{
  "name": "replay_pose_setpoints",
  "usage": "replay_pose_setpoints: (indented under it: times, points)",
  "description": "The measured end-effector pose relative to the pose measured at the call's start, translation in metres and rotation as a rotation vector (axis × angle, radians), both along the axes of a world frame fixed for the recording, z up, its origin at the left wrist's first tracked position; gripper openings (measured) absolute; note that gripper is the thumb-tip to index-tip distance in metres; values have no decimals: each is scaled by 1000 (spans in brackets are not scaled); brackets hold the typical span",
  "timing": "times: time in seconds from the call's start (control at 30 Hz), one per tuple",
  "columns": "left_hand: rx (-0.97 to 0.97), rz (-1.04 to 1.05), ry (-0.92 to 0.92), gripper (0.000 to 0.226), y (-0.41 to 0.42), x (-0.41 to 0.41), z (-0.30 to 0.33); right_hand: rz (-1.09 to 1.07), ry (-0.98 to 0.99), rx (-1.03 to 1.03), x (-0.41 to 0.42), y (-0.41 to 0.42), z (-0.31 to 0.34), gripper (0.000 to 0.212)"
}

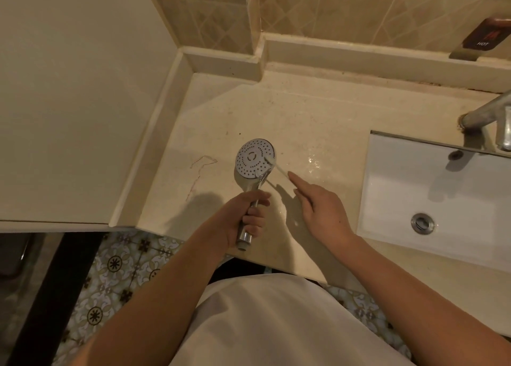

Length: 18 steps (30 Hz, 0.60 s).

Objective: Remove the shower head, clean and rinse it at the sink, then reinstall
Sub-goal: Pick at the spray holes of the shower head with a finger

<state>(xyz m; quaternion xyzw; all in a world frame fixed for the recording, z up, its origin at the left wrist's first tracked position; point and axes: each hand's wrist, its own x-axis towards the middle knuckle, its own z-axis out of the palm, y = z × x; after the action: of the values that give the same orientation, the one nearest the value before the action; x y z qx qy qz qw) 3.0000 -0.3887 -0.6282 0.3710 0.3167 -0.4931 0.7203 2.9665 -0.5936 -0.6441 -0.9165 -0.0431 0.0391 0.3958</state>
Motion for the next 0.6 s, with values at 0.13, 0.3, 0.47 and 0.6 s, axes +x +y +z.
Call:
replay_pose_setpoints:
  times: [0.13,0.3,0.47,0.6]
  points:
    - [39,0,-8,26,-4,1,5,107,19,-37,-14,10,-1,43]
    - [193,-85,-70,20,-7,-3,7,-195,26,109,5,-3,-5,41]
    - [242,-133,-65,19,-14,-5,7,-90,45,71,6,-10,-7,43]
    - [334,-202,-120,17,-13,-7,6,216,13,-71,-6,-11,-9,45]
